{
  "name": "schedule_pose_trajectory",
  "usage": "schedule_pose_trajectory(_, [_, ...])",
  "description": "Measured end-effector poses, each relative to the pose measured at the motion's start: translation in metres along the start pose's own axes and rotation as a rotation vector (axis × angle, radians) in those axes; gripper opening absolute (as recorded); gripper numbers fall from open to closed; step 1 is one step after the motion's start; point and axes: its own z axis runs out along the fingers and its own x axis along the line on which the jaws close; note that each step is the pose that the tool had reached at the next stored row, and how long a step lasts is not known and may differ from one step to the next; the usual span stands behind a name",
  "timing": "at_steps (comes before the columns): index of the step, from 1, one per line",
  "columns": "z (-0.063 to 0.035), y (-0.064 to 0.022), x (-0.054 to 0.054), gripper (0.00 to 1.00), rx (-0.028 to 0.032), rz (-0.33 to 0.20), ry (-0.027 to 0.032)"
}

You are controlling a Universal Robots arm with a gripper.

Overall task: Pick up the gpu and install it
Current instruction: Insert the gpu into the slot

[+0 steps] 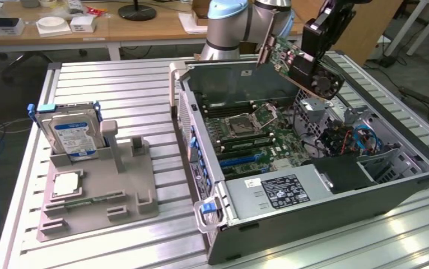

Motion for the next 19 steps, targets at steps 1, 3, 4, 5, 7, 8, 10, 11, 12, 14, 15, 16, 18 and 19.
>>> schedule_pose_trajectory(1, [0.0000, -0.0001, 0.0000, 0.26, 0.0000, -0.006, 0.0003])
schedule_pose_trajectory(3, [0.0000, -0.0002, 0.0001, 0.26, -0.0002, -0.017, 0.0008])
schedule_pose_trajectory(4, [0.0000, -0.0003, 0.0001, 0.26, -0.0003, -0.023, 0.0011])
schedule_pose_trajectory(5, [0.0000, -0.0003, 0.0002, 0.26, -0.0004, -0.029, 0.0014])
schedule_pose_trajectory(7, [0.0000, -0.0005, 0.0003, 0.26, -0.0006, -0.040, 0.0019])
schedule_pose_trajectory(8, [-0.0001, -0.0005, 0.0003, 0.26, -0.0007, -0.046, 0.0022])
schedule_pose_trajectory(10, [-0.0001, -0.0007, 0.0004, 0.26, -0.0009, -0.058, 0.0028])
schedule_pose_trajectory(11, [-0.0001, -0.0008, 0.0004, 0.26, -0.0010, -0.064, 0.0030])
schedule_pose_trajectory(12, [-0.0001, -0.0008, 0.0005, 0.26, -0.0011, -0.070, 0.0033])
schedule_pose_trajectory(14, [-0.0001, -0.0009, 0.0005, 0.26, -0.0013, -0.082, 0.0038])
schedule_pose_trajectory(15, [-0.0001, -0.0010, 0.0006, 0.26, -0.0014, -0.088, 0.0041])
schedule_pose_trajectory(16, [-0.0001, -0.0010, 0.0006, 0.26, -0.0014, -0.094, 0.0045])
schedule_pose_trajectory(18, [-0.0001, -0.0011, 0.0006, 0.26, -0.0016, -0.106, 0.0049])
schedule_pose_trajectory(19, [-0.0001, -0.0012, 0.0007, 0.26, -0.0017, -0.113, 0.0053])
